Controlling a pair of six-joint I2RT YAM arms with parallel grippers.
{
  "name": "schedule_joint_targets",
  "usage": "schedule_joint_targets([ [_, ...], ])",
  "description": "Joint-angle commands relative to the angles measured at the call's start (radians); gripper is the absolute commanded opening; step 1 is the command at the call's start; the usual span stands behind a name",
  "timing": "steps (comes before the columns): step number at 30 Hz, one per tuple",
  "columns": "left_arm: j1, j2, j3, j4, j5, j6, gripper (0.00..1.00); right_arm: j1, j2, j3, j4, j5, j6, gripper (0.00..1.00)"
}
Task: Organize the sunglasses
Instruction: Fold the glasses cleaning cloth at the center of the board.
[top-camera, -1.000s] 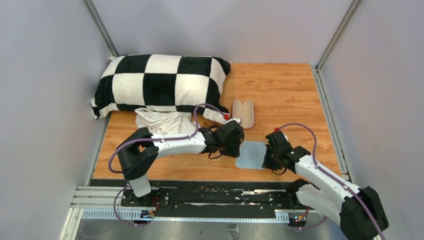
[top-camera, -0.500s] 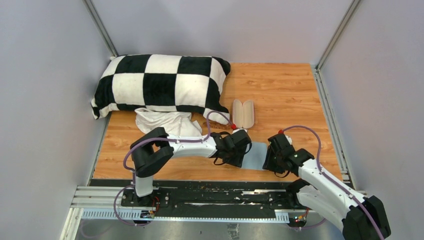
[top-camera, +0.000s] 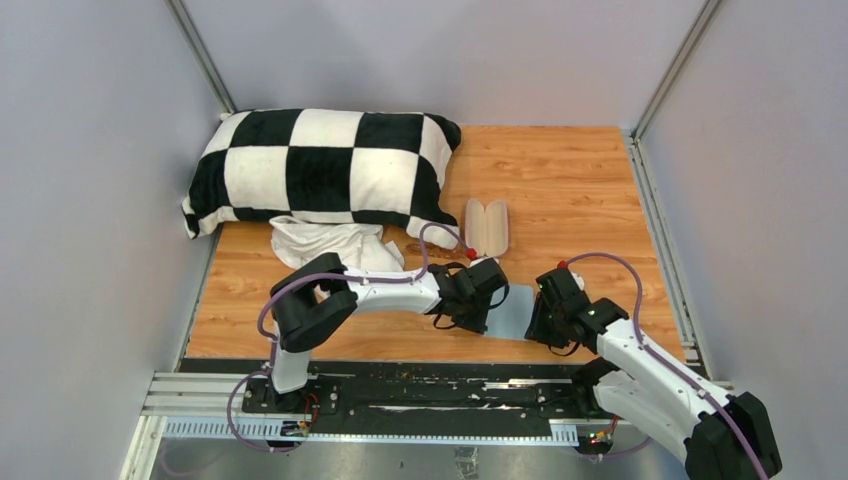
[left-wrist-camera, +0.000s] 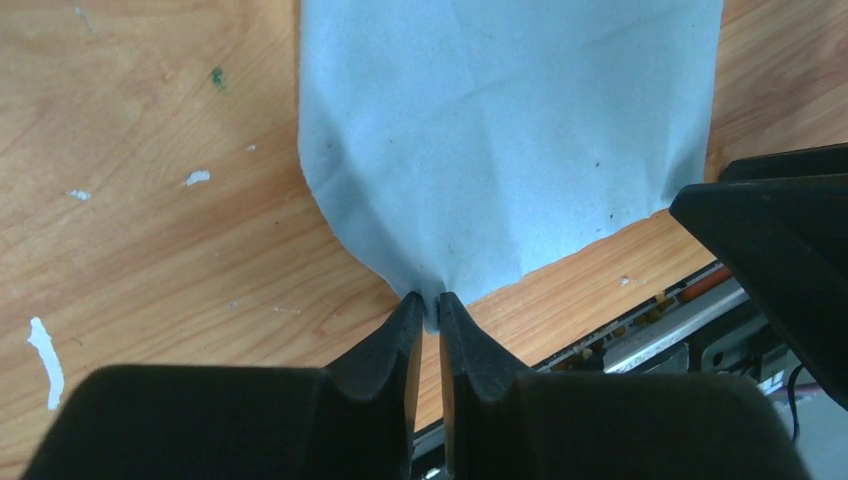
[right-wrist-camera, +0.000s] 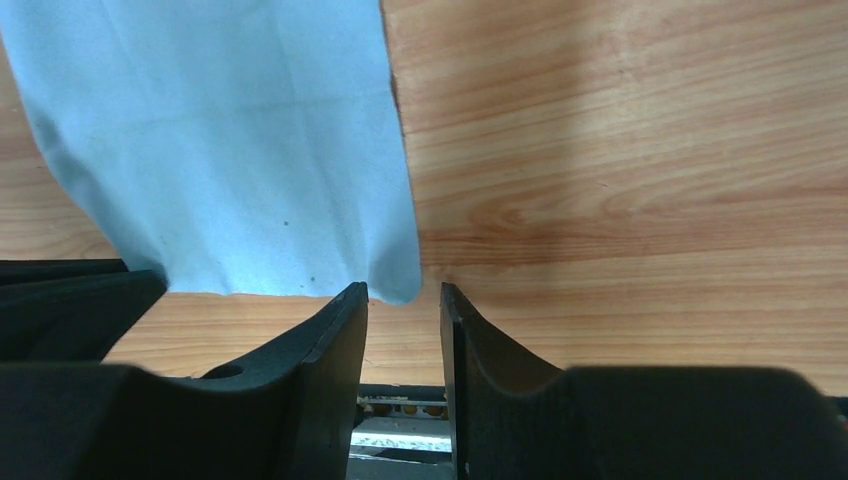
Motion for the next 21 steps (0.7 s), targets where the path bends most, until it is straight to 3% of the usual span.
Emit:
schedule_joint_targets([
  [1, -0.004, 0.064, 0.037, -0.062, -0.009, 0.026, 0.14, 0.012, 0.044, -0.034, 0.028, -0.028, 0.012, 0.38],
  [8, -0.004, 0.061, 0.047, -0.055, -0.006, 0.029, 0.07, 0.012, 0.096, -0.033, 0.073, 0.001, 0.013, 0.21],
  [11, -0.004, 0.066, 0.066, -0.061, 0.006, 0.057, 0.00, 0.012, 0.112, -0.024, 0.084, -0.006, 0.024, 0.01],
  [16, 0.023, 0.050, 0.170, -0.149, -0.022, 0.133, 0.00, 0.009, 0.115, 0.051, 0.090, 0.091, -0.006, 0.00],
  [21, 0.138, 0.003, 0.266, -0.152, 0.006, 0.195, 0.00, -0.040, 0.202, 0.264, 0.108, 0.121, -0.122, 0.00],
])
